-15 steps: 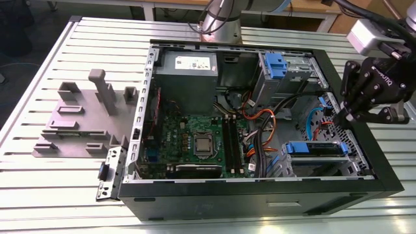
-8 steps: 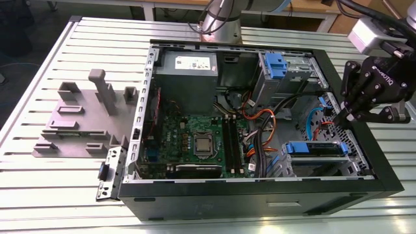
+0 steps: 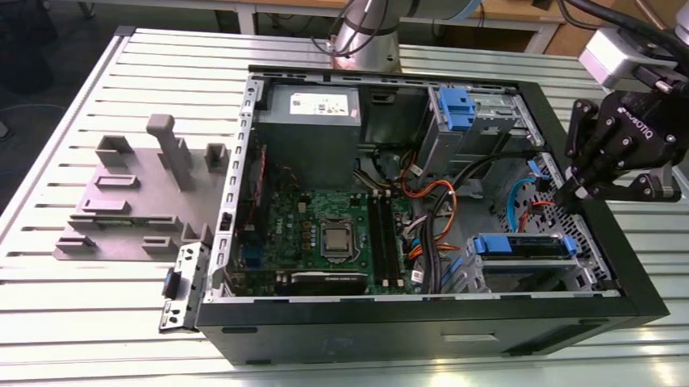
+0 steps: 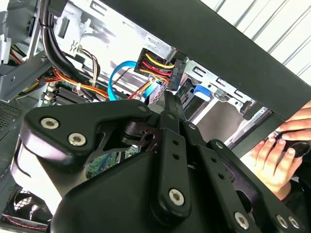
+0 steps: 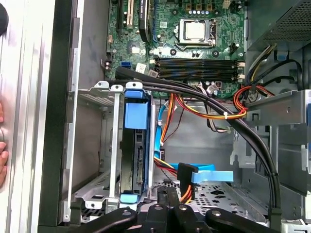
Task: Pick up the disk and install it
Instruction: 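Insert the first disk wire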
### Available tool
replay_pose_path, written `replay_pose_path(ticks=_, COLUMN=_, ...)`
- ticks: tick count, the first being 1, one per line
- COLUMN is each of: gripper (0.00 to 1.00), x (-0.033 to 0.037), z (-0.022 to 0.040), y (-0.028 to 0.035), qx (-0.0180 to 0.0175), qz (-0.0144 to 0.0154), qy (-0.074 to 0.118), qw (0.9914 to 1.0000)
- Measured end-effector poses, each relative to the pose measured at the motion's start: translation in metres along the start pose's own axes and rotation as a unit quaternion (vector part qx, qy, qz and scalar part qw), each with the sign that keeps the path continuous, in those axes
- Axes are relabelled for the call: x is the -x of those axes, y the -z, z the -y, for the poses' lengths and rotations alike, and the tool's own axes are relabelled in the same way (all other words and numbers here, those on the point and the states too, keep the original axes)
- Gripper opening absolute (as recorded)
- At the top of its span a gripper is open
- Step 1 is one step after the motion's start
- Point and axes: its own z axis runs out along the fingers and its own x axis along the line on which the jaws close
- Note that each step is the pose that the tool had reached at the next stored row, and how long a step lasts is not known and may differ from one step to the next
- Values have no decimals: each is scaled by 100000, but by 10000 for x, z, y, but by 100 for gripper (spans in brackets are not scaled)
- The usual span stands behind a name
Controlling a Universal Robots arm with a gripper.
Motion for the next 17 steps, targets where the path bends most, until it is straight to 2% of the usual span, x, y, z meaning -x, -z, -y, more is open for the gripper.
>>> replay_pose_path(ticks=2, gripper=11, x=0, z=0, y=0, qx=11, qz=-3, qy=-7, qw=100000)
replay_pose_path(ticks=3, gripper=17, x=0, z=1, y=0, qx=13, qz=-4, qy=-2, qw=100000)
replay_pose_path(ticks=4, gripper=17, x=0, z=1, y=0, qx=14, qz=-5, qy=1, qw=100000)
replay_pose_path(ticks=6, gripper=29, x=0, z=1, y=0, qx=17, qz=-5, qy=0, qw=100000)
replay_pose_path(ticks=9, gripper=35, x=0, z=5, y=0, qx=17, qz=-29, qy=133, qw=100000)
replay_pose_path(ticks=10, gripper=42, x=0, z=5, y=0, qx=6, qz=-65, qy=442, qw=99999)
replay_pose_path(ticks=13, gripper=42, x=0, z=6, y=-1, qx=-63, qz=-196, qy=2035, qw=99979)
replay_pose_path(ticks=14, gripper=42, x=0, z=7, y=-1, qx=-76, qz=-302, qy=2397, qw=99971)
replay_pose_path(ticks=15, gripper=42, x=0, z=7, y=-1, qx=-74, qz=-591, qy=2549, qw=99966)
replay_pose_path(ticks=17, gripper=42, x=5, z=9, y=-6, qx=-21, qz=-1748, qy=2494, qw=99954)
